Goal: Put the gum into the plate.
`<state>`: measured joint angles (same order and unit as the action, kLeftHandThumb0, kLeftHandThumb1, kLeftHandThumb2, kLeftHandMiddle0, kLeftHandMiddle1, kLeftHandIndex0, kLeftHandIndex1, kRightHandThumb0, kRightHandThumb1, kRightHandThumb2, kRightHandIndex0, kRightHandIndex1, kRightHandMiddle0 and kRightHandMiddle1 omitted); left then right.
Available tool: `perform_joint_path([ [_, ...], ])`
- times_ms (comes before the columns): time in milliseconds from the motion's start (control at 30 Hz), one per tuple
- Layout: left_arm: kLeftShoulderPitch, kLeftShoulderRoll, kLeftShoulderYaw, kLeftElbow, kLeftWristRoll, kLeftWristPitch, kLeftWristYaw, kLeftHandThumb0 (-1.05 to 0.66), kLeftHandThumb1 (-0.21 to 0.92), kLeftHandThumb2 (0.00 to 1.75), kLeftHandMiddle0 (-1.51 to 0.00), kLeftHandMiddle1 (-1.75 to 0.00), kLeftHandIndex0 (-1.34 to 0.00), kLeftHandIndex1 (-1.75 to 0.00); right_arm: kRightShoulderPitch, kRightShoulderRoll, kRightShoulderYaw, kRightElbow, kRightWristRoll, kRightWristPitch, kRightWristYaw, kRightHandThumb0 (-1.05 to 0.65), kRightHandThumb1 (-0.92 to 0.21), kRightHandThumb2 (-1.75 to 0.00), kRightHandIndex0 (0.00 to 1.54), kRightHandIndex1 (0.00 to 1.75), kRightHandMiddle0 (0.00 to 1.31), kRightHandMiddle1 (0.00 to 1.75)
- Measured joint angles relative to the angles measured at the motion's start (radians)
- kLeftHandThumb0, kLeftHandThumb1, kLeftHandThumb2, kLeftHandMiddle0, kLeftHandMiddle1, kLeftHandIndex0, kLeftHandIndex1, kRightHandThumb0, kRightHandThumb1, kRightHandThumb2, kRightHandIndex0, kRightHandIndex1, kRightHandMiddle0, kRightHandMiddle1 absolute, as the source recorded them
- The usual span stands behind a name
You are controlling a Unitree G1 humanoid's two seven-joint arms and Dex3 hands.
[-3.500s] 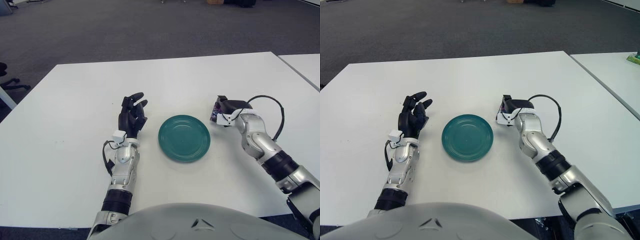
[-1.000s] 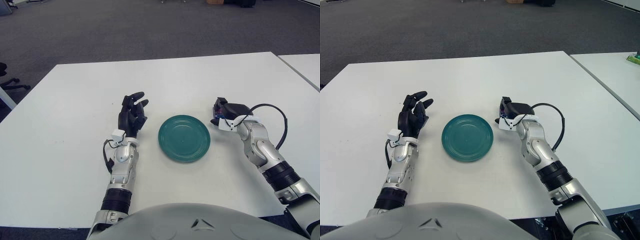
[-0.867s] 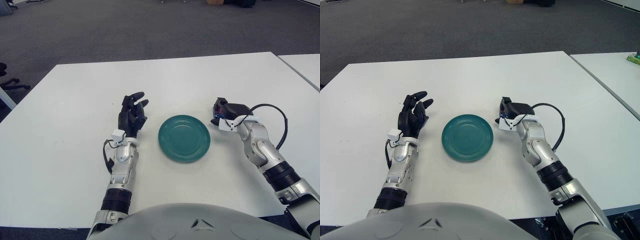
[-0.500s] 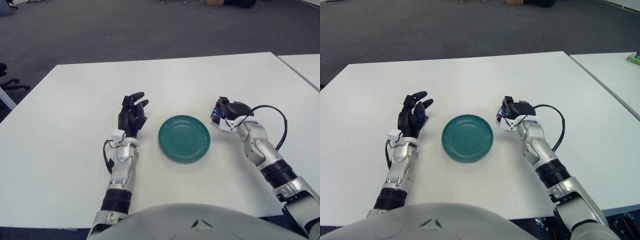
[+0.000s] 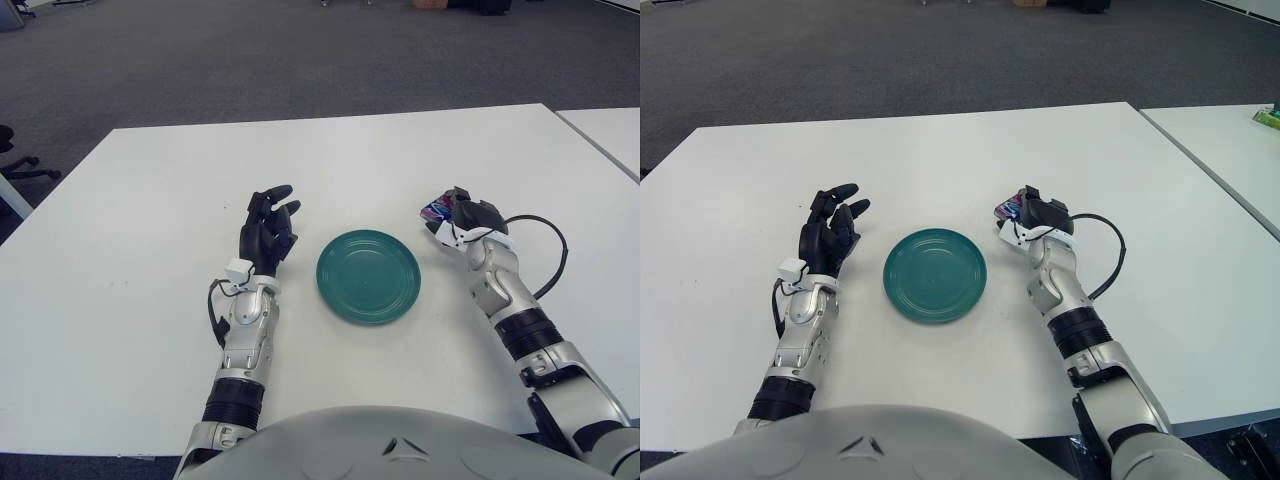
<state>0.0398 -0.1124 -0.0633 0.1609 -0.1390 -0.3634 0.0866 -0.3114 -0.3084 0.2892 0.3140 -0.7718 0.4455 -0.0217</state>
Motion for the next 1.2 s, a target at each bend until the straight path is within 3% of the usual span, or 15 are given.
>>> perform_joint_path([
  [500, 0.000, 0.000, -0.005, 0.000, 0.012, 0.004, 0.002, -0.76, 0.92, 0.68, -0.37, -0.93, -0.29, -1.18, 0.000, 0.070, -0.022, 0.003, 0.034, 0.066, -0.077, -0.85, -0.92, -0.42, 0.13, 0.28, 0.00, 0.48],
  [1200, -0.007, 0.000, 0.000, 0.030, -0.014, 0.001, 0.000, -0.75, 0.92, 0.69, -0.35, -0.91, -0.29, -1.18, -0.021, 0.017, 0.043, 0.089, 0.008, 0.019, -0.118, -0.85, -0.92, -0.42, 0.19, 0.31, 0.00, 0.46],
])
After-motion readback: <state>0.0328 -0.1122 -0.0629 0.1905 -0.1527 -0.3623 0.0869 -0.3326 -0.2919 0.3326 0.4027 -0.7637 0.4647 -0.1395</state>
